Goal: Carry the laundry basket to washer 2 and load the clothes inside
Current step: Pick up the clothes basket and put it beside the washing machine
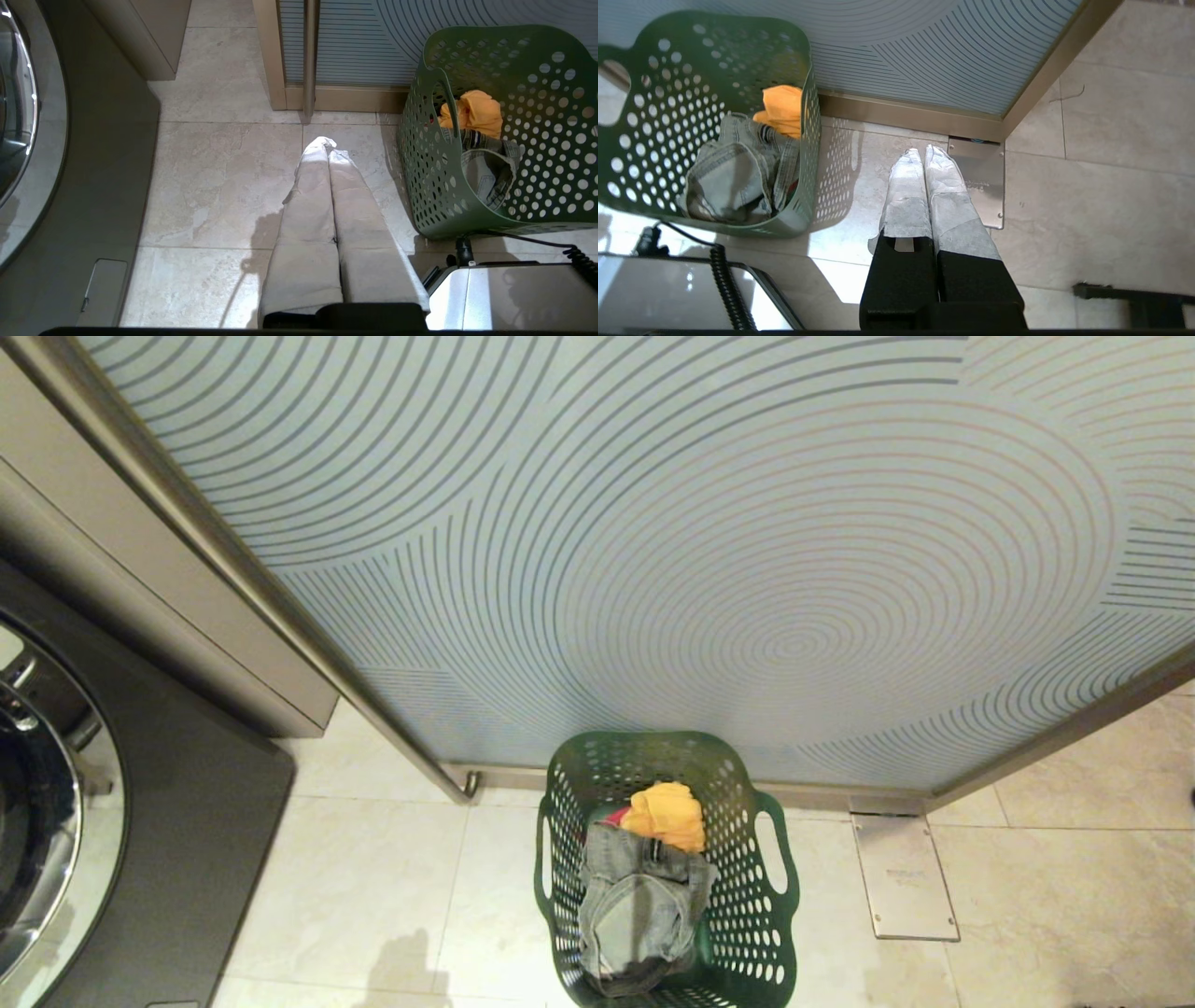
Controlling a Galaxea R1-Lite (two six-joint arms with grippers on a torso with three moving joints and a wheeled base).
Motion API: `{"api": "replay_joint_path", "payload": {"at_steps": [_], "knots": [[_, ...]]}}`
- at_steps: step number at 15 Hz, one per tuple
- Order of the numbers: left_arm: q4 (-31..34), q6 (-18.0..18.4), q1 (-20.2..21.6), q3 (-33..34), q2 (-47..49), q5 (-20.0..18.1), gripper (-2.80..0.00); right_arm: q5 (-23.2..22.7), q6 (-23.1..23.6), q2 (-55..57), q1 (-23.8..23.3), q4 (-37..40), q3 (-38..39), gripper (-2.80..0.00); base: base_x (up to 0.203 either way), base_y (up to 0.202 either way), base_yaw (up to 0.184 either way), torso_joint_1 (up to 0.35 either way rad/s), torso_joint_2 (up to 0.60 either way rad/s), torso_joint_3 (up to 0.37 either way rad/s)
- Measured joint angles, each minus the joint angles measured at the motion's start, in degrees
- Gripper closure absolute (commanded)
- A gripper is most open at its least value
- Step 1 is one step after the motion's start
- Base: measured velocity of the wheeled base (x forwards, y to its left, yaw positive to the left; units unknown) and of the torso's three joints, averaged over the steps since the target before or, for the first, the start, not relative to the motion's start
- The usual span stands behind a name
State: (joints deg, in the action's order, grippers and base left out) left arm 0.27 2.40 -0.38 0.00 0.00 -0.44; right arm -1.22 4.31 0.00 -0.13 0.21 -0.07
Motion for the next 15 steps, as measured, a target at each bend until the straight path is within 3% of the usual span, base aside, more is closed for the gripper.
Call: {"api": "replay_joint_path", "payload": {"at_steps": [4, 8, 11, 15], "knots": [[0.7, 2.1, 0.0, -1.4, 0.4, -0.2, 0.0, 0.6, 2.6, 0.2, 0.0, 1.1, -2.5, 0.0, 0.0, 0.0, 0.0, 0.0, 0.0, 0.0], [9.4, 1.9, 0.0, -21.2, 6.6, -2.3, 0.0, 2.1, 0.7, 6.7, -0.1, 9.8, -20.7, 0.0, 0.0, 0.0, 0.0, 0.0, 0.0, 0.0], [16.0, 0.4, -0.1, -30.4, 19.5, -8.8, 0.0, 0.0, -1.9, 20.4, -0.1, 10.2, -28.4, 0.0, 0.0, 0.0, 0.0, 0.0, 0.0, 0.0], [13.5, -2.3, -0.3, -34.1, 45.5, -17.6, 0.0, -4.0, -6.3, 47.6, 0.5, -1.7, -31.7, 0.0, 0.0, 0.0, 0.0, 0.0, 0.0, 0.0]]}}
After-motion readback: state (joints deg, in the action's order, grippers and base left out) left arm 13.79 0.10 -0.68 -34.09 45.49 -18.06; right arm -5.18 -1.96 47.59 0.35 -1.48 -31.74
